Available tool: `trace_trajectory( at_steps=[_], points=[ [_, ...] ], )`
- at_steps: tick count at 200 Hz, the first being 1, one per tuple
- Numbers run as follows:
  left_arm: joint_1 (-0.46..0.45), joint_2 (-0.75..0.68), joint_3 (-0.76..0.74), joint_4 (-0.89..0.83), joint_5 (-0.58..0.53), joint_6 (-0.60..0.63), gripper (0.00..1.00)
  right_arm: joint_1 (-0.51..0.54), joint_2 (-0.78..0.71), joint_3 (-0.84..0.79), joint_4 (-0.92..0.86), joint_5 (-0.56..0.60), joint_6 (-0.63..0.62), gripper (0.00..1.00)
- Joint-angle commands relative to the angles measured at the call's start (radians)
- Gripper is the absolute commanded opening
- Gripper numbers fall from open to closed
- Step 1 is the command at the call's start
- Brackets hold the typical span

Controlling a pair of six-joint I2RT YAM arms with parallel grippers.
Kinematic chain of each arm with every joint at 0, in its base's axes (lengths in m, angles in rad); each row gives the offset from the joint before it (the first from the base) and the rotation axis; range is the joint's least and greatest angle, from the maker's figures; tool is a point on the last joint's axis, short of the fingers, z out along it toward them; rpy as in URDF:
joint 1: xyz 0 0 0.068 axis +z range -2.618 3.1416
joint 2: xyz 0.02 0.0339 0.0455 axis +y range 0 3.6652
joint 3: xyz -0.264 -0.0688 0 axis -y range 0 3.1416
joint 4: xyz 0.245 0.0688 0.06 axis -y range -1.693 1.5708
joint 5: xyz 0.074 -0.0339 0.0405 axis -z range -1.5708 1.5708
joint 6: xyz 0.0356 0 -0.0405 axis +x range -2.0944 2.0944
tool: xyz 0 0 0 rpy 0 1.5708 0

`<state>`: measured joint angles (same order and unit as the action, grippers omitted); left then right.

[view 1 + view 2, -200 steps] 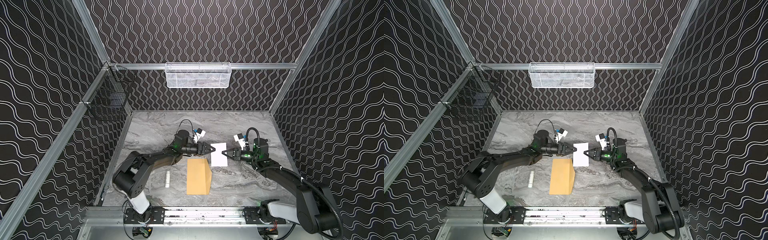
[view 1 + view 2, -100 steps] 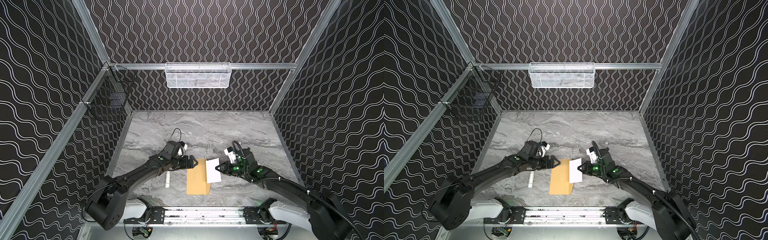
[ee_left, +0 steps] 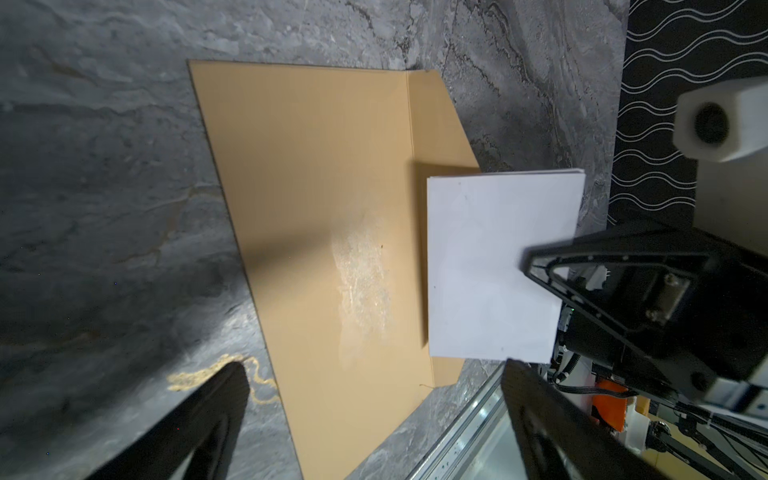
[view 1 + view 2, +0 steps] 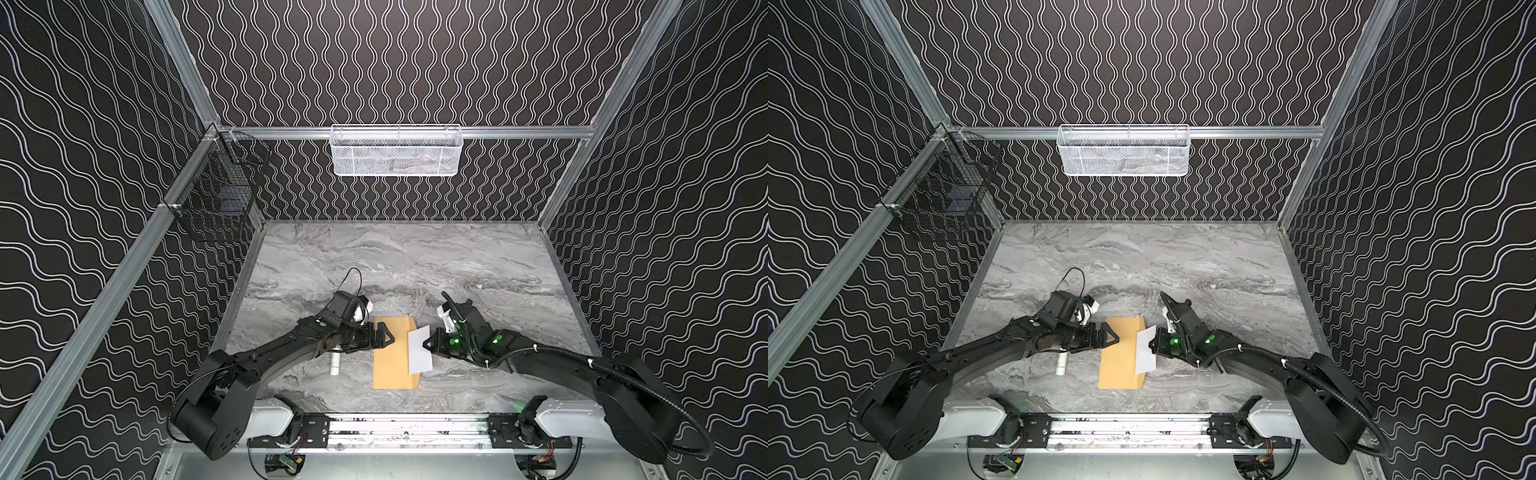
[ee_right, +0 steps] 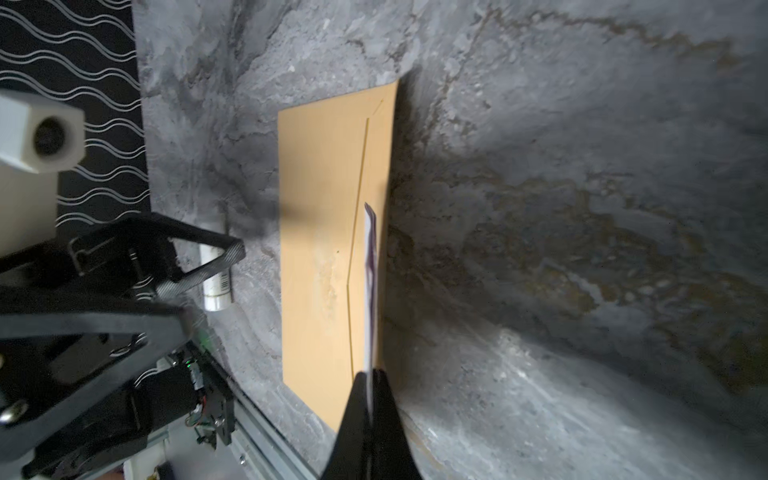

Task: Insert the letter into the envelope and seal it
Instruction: 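Carry the white paper with both grippers over the tan envelope opening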

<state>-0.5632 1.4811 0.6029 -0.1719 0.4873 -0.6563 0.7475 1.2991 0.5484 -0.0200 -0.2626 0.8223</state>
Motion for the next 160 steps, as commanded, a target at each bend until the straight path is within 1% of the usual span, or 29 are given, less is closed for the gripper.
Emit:
trace_trajectory(
  at_steps=[1, 68, 116, 160],
  points=[
    [-0.008, 0.023, -0.011, 0.089, 0.047, -0.024, 0.98, 0.009, 0.015, 0.019, -0.023, 0.034, 0.006, 0.0],
    [-0.032, 0.094, -0.029, 0.143, 0.07, -0.028, 0.99, 0.009, 0.067, 0.027, -0.002, 0.026, -0.003, 0.0],
    [-0.033, 0.096, -0.052, 0.161, 0.071, -0.035, 0.99, 0.01, 0.087, 0.031, 0.0, 0.026, -0.008, 0.0],
    [-0.037, 0.058, -0.067, 0.145, 0.062, -0.039, 0.99, 0.012, 0.104, 0.035, 0.008, 0.021, 0.001, 0.0]
  ],
)
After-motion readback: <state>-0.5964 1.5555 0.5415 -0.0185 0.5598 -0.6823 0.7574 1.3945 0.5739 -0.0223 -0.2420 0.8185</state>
